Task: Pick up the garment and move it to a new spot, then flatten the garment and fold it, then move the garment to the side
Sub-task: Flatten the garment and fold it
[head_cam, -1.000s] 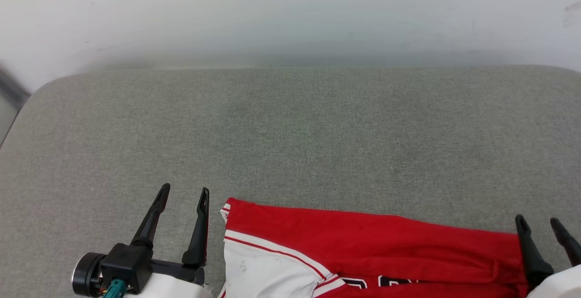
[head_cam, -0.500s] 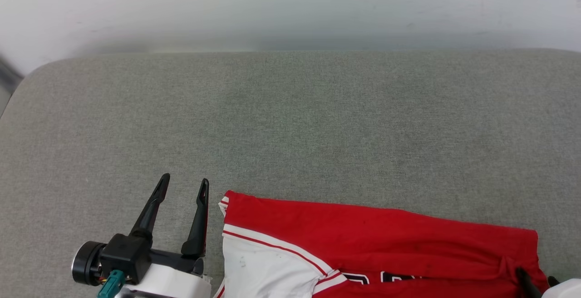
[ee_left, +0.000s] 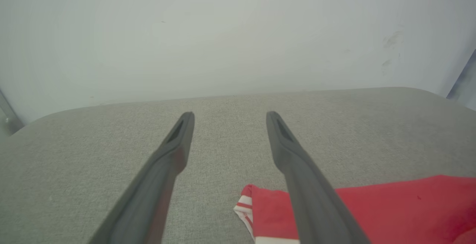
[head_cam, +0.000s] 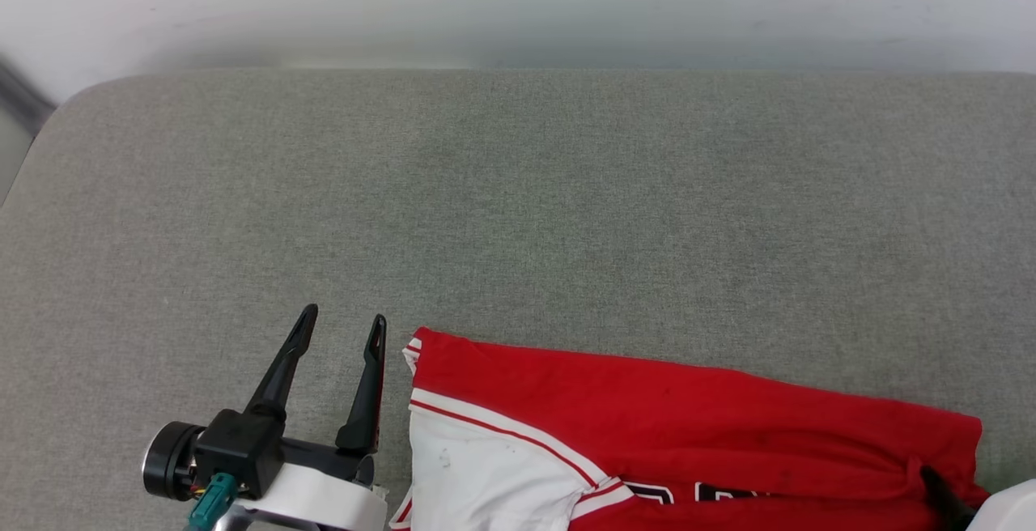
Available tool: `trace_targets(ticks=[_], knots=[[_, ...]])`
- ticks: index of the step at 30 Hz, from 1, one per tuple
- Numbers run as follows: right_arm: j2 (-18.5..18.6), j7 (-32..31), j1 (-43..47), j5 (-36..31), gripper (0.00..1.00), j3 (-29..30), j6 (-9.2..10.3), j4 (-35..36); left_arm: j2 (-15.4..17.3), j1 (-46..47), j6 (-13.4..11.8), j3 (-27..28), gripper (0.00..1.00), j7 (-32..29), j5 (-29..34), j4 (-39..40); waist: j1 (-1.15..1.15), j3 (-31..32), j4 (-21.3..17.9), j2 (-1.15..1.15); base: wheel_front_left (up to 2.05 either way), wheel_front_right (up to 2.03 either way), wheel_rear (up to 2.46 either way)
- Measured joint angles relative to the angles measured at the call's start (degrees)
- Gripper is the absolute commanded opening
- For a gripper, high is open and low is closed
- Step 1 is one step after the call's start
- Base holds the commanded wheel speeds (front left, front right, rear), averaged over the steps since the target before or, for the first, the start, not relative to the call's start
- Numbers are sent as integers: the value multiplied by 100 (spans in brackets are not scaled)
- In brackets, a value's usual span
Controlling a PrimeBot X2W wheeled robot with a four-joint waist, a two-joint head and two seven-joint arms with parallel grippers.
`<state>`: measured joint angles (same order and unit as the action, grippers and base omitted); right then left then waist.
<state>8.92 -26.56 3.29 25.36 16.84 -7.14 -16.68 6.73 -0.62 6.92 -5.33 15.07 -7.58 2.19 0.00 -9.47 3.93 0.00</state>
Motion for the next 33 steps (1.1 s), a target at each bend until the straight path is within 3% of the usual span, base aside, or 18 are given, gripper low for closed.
trace_targets(ticks=[9,10,11,12,21,33], knots=[[208,52,-10,861,100,-878,31,-4,-4,4,41,70,100,0,35,-36,0,106,10,0,0,0,0],[227,97,-9,891,49,-949,31,-8,-7,3,41,71,100,0,35,-41,0,124,3,0,0,0,0],[253,146,-8,896,4,-1007,30,-14,-14,1,42,67,100,0,35,-44,1,145,-5,0,0,0,0],[277,205,-7,895,0,-1045,22,-32,-21,-2,42,63,100,0,35,-46,1,164,-13,0,0,0,0],[369,569,-8,627,0,-907,-44,-135,-31,-43,48,67,100,0,34,-55,1,286,-101,0,0,0,0],[825,691,-192,-146,0,456,-40,-453,-27,-62,48,42,100,0,-10,-83,1,281,-130,0,0,0,0]])
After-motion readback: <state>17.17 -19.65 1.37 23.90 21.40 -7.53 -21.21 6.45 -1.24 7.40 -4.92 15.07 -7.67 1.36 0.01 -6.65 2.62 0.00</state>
